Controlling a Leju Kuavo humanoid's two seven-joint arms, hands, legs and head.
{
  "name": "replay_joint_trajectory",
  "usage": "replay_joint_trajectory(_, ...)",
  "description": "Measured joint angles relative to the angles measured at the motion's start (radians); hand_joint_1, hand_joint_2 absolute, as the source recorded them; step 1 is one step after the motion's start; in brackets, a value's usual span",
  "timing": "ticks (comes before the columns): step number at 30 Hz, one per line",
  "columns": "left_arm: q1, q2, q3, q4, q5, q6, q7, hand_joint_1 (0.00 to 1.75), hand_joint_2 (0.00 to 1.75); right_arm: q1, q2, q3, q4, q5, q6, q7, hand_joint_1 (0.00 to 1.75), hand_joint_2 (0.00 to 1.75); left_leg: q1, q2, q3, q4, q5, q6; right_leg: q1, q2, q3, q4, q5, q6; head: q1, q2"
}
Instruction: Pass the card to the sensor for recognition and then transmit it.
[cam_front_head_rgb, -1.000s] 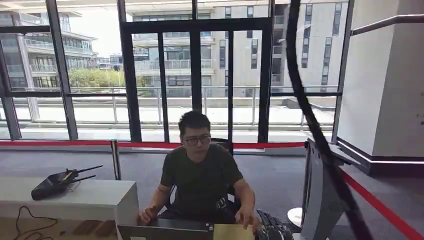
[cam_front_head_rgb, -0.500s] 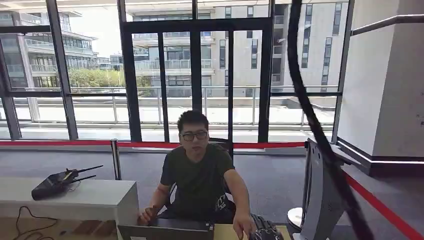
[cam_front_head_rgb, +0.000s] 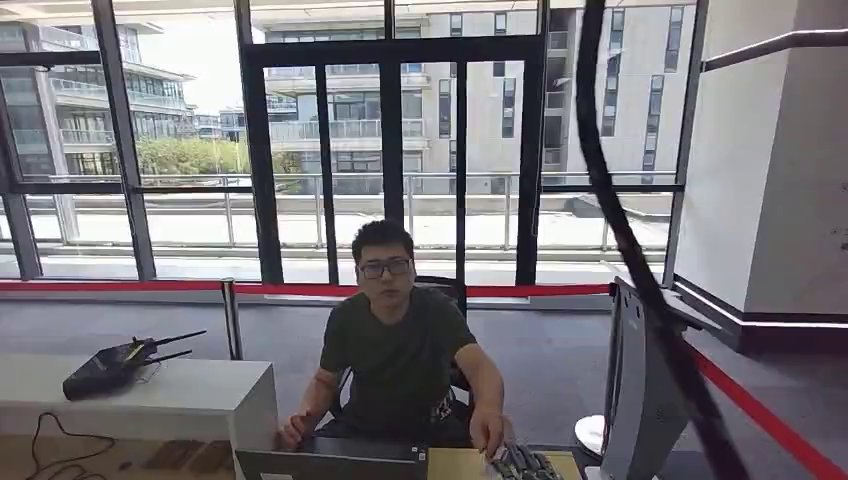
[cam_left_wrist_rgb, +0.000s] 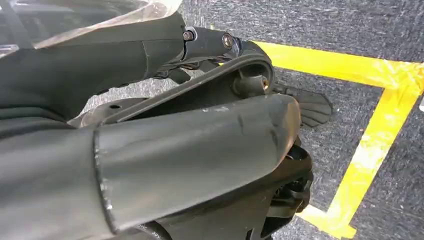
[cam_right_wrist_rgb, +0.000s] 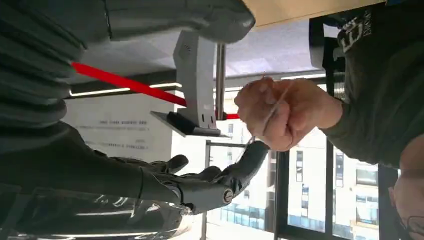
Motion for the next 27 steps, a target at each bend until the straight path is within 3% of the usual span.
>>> replay_joint_trajectory(11,0.001,0.000,0.000,0.000,0.030,0.019,0.000,0.00,0.00,0.038,-0.003,-0.007,-0.022,-0.077,-0.024,0.000,0.00,0.00,0.000,0.000,0.000,0.000,0.000,0.000,0.000,0.000,0.000,0.000,0.000,0.000,0.000,0.000)
replay_joint_trajectory(23,0.003,0.000,0.000,0.000,0.047,0.044,0.006,0.00,0.00,0.224,-0.090,-0.038,-0.200,-0.194,-0.019,0.021,0.00,0.00,0.000,0.000,0.000,0.000,0.000,0.000,0.000,0.000,0.000,-0.001,0.000,0.000,0.000,0.000)
replay_joint_trajectory(24,0.003,0.000,0.000,0.000,0.046,0.044,0.008,0.00,0.00,0.242,-0.103,-0.043,-0.222,-0.200,-0.019,0.024,0.00,1.75,0.000,0.000,0.000,0.000,0.000,0.000,0.000,0.000,0.000,-0.001,0.000,0.000,0.000,0.000)
replay_joint_trajectory(27,0.003,0.000,0.000,0.000,0.040,0.038,0.009,0.00,0.00,0.277,-0.131,-0.050,-0.268,-0.200,-0.008,0.039,0.00,1.75,0.000,0.000,0.001,0.000,0.000,0.000,0.000,0.000,0.000,-0.001,0.000,0.000,0.000,0.000)
